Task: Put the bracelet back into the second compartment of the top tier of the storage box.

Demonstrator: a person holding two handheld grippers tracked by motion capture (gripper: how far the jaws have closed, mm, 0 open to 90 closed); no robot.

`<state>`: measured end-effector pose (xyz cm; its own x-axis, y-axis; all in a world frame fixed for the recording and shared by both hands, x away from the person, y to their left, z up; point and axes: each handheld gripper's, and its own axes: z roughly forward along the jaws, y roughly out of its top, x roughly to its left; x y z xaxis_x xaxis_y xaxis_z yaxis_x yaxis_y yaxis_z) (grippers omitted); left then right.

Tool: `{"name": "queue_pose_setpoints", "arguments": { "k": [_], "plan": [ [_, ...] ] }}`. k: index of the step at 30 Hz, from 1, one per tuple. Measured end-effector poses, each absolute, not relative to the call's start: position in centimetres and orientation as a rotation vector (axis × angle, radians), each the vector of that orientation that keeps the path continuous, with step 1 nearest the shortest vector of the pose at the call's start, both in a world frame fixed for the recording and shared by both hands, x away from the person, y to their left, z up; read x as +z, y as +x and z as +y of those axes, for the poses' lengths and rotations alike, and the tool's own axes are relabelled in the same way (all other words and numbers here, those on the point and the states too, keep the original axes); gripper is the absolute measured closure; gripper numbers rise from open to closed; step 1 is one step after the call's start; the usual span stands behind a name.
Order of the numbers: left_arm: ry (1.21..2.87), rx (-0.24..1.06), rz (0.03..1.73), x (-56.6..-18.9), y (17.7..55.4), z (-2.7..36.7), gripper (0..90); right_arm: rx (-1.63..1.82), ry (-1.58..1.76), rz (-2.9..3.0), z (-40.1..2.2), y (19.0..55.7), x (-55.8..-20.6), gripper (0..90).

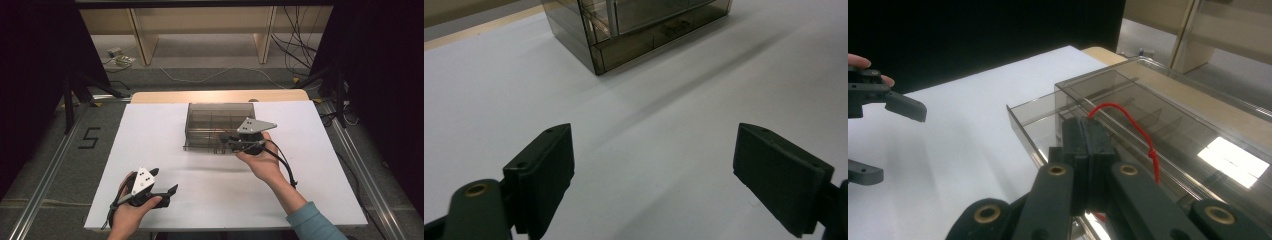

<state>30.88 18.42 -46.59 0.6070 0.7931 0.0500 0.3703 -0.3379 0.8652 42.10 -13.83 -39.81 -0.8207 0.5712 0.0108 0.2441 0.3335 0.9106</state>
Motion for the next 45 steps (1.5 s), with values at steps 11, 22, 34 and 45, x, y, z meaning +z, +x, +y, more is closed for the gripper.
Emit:
{"name": "queue_pose_setpoints", "arguments": {
  "k": [11,22,34,45],
  "plan": [
    [1.942,0.599,0.925,-46.6,30.9,18.4,16.7,1.454,0.745,2.331,-13.0,42.9,-40.6,90.0],
    [1.943,0.597,0.923,-46.6,30.9,18.5,16.7,1.406,0.744,2.356,-12.5,43.5,-41.3,90.0],
    [1.939,0.601,0.922,-46.6,30.9,18.5,16.7,1.392,0.758,2.371,-12.3,43.8,-41.7,90.0],
    [1.933,0.602,0.923,-46.6,30.9,18.5,16.8,1.377,0.777,2.386,-12.4,44.0,-42.0,89.3]
  ]
}}
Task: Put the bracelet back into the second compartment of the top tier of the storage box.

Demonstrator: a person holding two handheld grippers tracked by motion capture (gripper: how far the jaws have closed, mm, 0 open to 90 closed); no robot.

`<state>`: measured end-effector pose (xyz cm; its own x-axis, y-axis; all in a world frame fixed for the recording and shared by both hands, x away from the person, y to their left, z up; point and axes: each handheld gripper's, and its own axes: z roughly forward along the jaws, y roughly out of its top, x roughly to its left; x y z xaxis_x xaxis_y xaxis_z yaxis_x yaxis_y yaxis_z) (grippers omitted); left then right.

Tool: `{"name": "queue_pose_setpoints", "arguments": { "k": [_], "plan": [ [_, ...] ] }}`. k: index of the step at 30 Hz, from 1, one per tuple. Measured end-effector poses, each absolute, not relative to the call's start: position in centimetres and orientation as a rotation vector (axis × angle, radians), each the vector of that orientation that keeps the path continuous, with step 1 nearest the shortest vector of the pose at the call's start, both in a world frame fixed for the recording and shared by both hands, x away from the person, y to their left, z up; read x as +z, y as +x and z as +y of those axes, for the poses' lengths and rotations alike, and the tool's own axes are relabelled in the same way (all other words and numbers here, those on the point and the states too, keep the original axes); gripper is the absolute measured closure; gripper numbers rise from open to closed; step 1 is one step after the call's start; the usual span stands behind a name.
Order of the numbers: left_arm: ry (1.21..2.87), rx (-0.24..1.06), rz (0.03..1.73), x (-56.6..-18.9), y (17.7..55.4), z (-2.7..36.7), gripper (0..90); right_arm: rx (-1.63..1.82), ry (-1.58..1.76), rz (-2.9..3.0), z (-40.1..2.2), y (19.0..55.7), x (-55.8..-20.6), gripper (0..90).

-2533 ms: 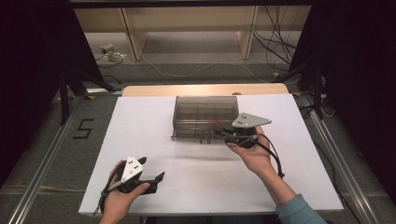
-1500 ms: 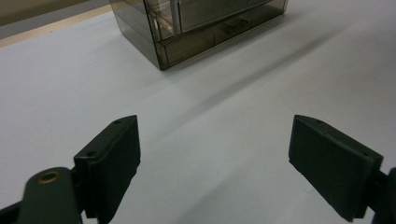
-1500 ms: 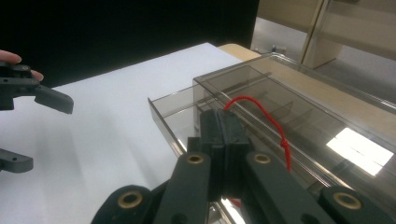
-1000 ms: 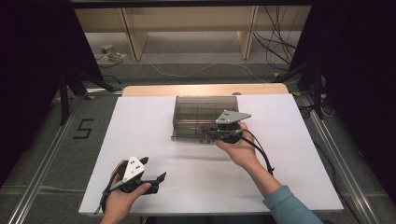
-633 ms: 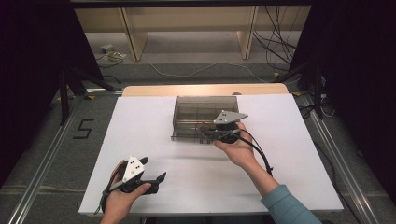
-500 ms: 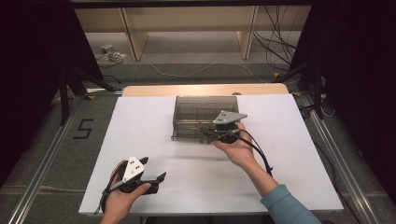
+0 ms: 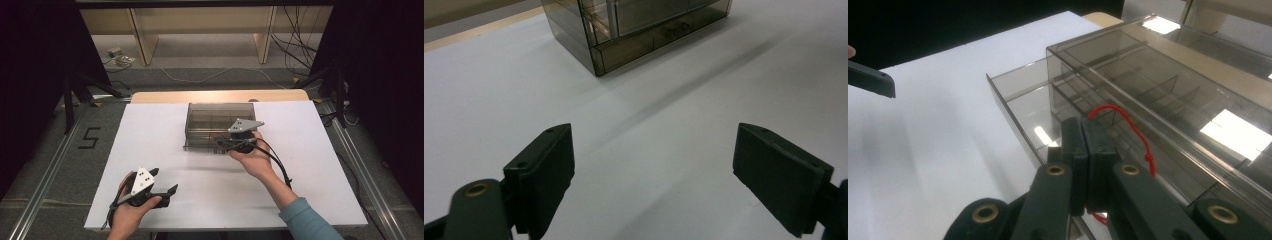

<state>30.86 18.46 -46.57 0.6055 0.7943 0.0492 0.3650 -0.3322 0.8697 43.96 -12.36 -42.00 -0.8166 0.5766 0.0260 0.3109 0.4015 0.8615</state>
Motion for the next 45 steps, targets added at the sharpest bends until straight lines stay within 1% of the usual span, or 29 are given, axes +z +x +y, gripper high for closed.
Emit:
{"name": "queue_pose_setpoints", "arguments": {
  "k": [8,18,24,39,41,45],
  "plan": [
    [1.933,0.599,0.922,-46.6,30.9,18.5,16.9,1.377,0.782,2.382,-12.4,44.1,-42.1,88.3],
    [1.933,0.602,0.922,-46.5,30.9,18.5,16.8,1.387,0.799,2.371,-12.6,44.1,-42.0,83.4],
    [1.932,0.603,0.922,-46.6,30.9,18.4,16.8,1.394,0.806,2.347,-13.0,44.1,-41.6,79.0],
    [1.933,0.603,0.923,-46.6,30.9,18.5,16.9,1.395,0.846,2.288,-13.9,43.8,-40.7,64.0],
    [1.934,0.603,0.923,-46.6,30.9,18.5,16.9,1.388,0.852,2.284,-14.0,43.7,-40.6,60.3],
    [1.933,0.603,0.925,-46.6,30.9,18.5,16.8,1.379,0.887,2.250,-14.4,43.6,-40.2,49.0]
  ]
}}
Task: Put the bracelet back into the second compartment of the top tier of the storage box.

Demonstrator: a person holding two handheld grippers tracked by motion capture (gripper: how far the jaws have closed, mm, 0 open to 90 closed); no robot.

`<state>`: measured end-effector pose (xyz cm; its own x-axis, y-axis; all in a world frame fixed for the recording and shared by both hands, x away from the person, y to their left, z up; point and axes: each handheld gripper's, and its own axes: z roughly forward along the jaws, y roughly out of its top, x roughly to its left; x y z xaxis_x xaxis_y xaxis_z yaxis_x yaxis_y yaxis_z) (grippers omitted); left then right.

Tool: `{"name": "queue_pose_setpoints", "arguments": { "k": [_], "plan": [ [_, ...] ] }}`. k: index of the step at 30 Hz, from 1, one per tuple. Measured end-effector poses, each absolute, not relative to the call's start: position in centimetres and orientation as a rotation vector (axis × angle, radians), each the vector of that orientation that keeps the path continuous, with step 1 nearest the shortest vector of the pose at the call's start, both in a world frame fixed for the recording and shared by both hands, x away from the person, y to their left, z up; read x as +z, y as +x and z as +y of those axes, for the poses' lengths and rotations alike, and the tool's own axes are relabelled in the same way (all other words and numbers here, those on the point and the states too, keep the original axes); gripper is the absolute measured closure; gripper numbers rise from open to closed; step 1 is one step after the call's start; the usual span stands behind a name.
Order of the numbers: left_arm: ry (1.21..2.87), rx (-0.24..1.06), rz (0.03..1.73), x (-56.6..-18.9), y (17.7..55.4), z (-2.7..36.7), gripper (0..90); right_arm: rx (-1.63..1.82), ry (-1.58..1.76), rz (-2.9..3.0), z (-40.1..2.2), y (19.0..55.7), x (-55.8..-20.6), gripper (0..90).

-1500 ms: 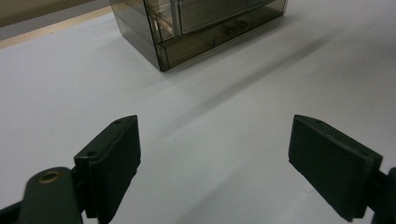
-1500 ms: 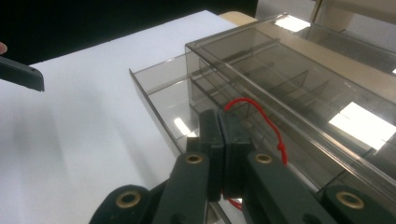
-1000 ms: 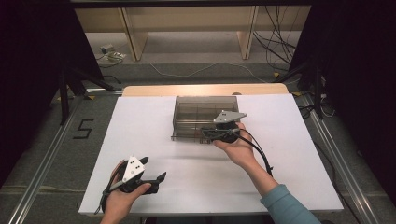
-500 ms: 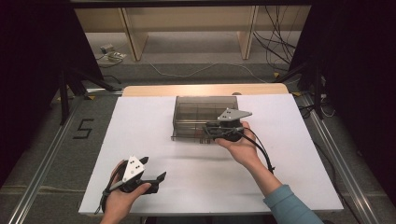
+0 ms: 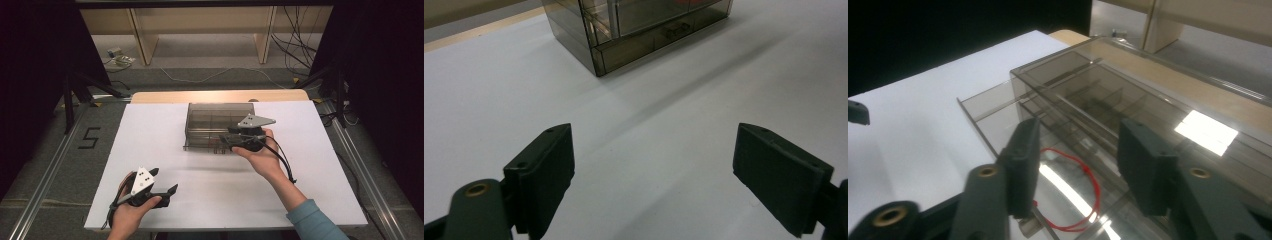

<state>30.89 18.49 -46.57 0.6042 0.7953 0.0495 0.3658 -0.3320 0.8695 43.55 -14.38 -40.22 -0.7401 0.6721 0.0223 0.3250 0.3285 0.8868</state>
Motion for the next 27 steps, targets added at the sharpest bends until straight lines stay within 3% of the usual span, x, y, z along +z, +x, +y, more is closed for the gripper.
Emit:
{"name": "queue_pose_setpoints", "arguments": {
  "k": [12,27],
  "plan": [
    [1.933,0.604,0.929,-46.6,30.9,18.5,16.8,1.327,0.911,2.250,-15.8,42.7,-39.2,33.2],
    [1.929,0.599,0.938,-46.6,30.9,18.6,16.8,1.285,0.932,2.226,-20.5,41.7,-38.6,25.5]
  ]
}}
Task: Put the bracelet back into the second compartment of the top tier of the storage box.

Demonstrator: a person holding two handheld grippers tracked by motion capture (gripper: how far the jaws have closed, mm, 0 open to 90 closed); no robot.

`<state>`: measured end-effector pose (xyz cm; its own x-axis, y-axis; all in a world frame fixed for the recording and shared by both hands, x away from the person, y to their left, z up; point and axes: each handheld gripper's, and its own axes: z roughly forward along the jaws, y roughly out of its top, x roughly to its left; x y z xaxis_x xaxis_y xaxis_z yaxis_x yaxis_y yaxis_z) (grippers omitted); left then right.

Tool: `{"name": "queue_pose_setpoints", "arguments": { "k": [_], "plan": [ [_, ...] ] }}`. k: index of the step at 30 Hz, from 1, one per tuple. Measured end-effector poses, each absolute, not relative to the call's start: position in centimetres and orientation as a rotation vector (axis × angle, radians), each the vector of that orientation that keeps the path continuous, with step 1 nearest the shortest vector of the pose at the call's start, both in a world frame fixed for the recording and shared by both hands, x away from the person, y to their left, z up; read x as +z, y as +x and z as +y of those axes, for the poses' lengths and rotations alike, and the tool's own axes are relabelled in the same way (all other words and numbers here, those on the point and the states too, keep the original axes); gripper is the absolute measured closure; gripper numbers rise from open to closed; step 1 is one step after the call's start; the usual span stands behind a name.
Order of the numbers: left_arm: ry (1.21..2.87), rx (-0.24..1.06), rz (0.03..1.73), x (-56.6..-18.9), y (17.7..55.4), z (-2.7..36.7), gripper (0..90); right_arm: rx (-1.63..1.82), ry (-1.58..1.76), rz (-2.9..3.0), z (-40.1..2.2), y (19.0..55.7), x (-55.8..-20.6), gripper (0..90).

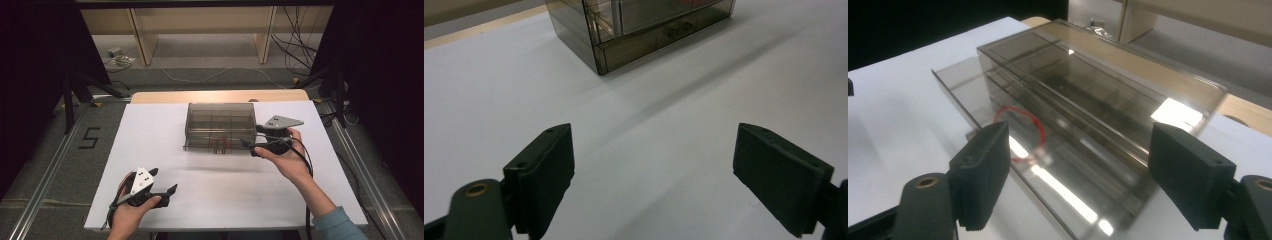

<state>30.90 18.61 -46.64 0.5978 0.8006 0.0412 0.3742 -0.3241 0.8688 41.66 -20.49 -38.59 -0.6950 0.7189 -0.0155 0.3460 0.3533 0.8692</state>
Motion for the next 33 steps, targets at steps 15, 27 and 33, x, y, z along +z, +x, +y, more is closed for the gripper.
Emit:
{"name": "queue_pose_setpoints", "arguments": {
  "k": [15,27,33],
  "plan": [
    [1.923,0.593,0.947,-46.7,30.9,18.6,16.8,1.268,1.023,2.168,-26.3,39.7,-39.6,24.1],
    [1.931,0.590,0.941,-46.8,30.8,18.5,16.8,1.267,1.093,2.148,-29.7,36.5,-42.8,23.3],
    [1.936,0.587,0.932,-46.8,30.8,18.4,16.8,1.283,1.136,2.141,-31.0,35.2,-44.3,22.6]
  ]
}}
